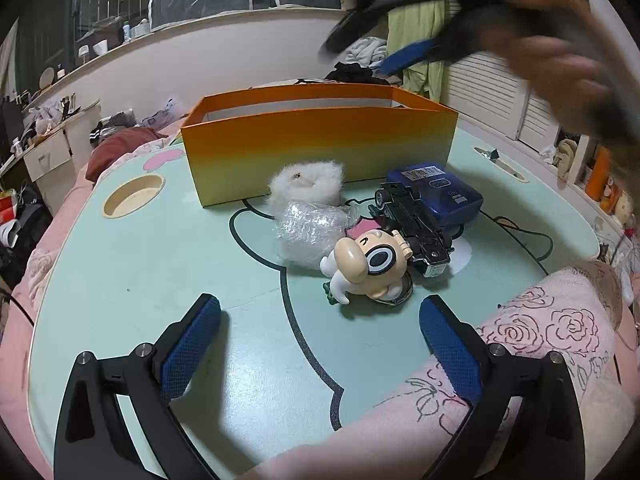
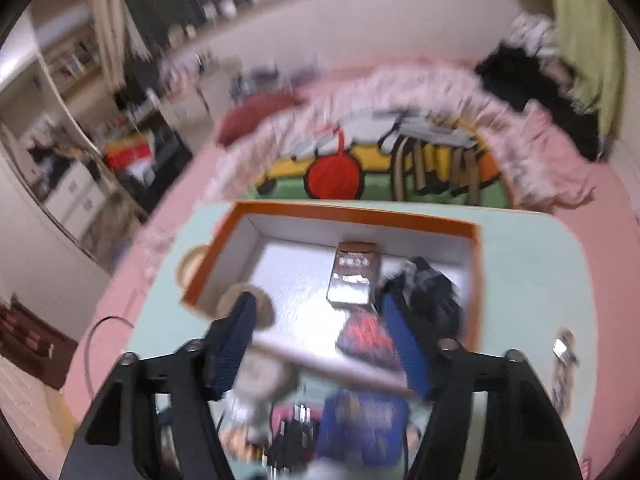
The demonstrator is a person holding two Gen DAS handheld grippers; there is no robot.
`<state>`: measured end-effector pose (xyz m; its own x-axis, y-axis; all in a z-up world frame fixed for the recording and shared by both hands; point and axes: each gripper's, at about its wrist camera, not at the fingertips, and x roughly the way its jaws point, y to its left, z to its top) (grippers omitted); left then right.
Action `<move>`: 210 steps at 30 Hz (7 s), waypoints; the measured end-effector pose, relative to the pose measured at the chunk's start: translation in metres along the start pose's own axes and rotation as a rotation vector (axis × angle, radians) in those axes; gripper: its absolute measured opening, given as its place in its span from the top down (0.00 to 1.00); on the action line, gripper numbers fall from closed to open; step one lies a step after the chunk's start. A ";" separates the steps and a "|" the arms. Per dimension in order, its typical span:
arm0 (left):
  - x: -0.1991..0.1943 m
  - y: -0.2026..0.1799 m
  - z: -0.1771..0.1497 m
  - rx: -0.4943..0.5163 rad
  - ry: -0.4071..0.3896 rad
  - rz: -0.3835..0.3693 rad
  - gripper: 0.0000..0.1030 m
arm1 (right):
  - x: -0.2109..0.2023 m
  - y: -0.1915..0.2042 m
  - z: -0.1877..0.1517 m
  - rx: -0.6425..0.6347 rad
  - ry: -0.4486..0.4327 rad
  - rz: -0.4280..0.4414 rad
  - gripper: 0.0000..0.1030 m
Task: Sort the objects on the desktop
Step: 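Reach the right gripper into the box and grasp the brown card box, then carry the brown card box out and set it against the blue tin, then reach the left gripper into the box and grasp the black lace cloth, then carry the black lace cloth out and set it on the table, then reach the right gripper into the box and grasp the dark red tile, then carry the dark red tile out and set it before the blue tin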
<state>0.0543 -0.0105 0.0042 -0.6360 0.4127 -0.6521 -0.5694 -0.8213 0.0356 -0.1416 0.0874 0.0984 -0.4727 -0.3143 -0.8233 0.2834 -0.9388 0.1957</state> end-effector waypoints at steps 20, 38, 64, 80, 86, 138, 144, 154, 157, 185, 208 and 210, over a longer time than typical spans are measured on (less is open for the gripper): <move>-0.001 0.001 0.000 -0.001 -0.007 -0.008 0.03 | -0.032 -0.004 -0.114 -0.061 -0.212 0.030 0.62; -0.002 0.001 0.000 -0.001 -0.007 -0.007 0.03 | -0.035 -0.022 -0.181 -0.145 -0.238 -0.035 0.17; -0.014 0.008 0.001 -0.018 -0.025 -0.012 0.03 | -0.021 -0.039 -0.254 -0.118 -0.234 -0.161 0.00; 0.048 0.032 0.180 -0.161 0.205 -0.100 0.11 | -0.021 -0.039 -0.256 -0.117 -0.235 -0.160 0.00; 0.165 0.025 0.177 -0.151 0.554 -0.029 0.59 | -0.021 -0.037 -0.254 -0.116 -0.235 -0.157 0.00; -0.016 0.032 -0.026 -0.039 -0.077 0.080 0.07 | -0.057 -0.022 -0.205 -0.078 -0.343 -0.066 0.01; -0.016 0.032 -0.026 -0.037 -0.080 0.080 0.06 | -0.049 0.000 -0.093 -0.021 -0.257 -0.062 0.01; -0.017 0.031 -0.027 -0.032 -0.084 0.075 0.06 | 0.045 0.007 -0.056 -0.010 -0.030 -0.138 0.10; -0.017 0.030 -0.027 -0.032 -0.084 0.075 0.06 | 0.048 0.003 -0.059 -0.004 -0.024 -0.139 0.10; -0.016 0.030 -0.026 -0.018 -0.086 0.060 0.06 | 0.082 -0.031 -0.035 0.060 0.335 -0.090 0.41; -0.017 0.028 -0.024 -0.006 -0.091 0.051 0.06 | -0.039 -0.044 -0.185 -0.059 -0.080 -0.086 0.40; -0.017 0.028 -0.024 -0.005 -0.091 0.050 0.06 | -0.054 -0.041 -0.187 -0.046 -0.180 -0.045 0.35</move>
<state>0.0619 -0.0497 -0.0025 -0.7088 0.4047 -0.5778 -0.5328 -0.8439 0.0625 0.0283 0.1695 0.0352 -0.6264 -0.2965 -0.7210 0.2944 -0.9463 0.1334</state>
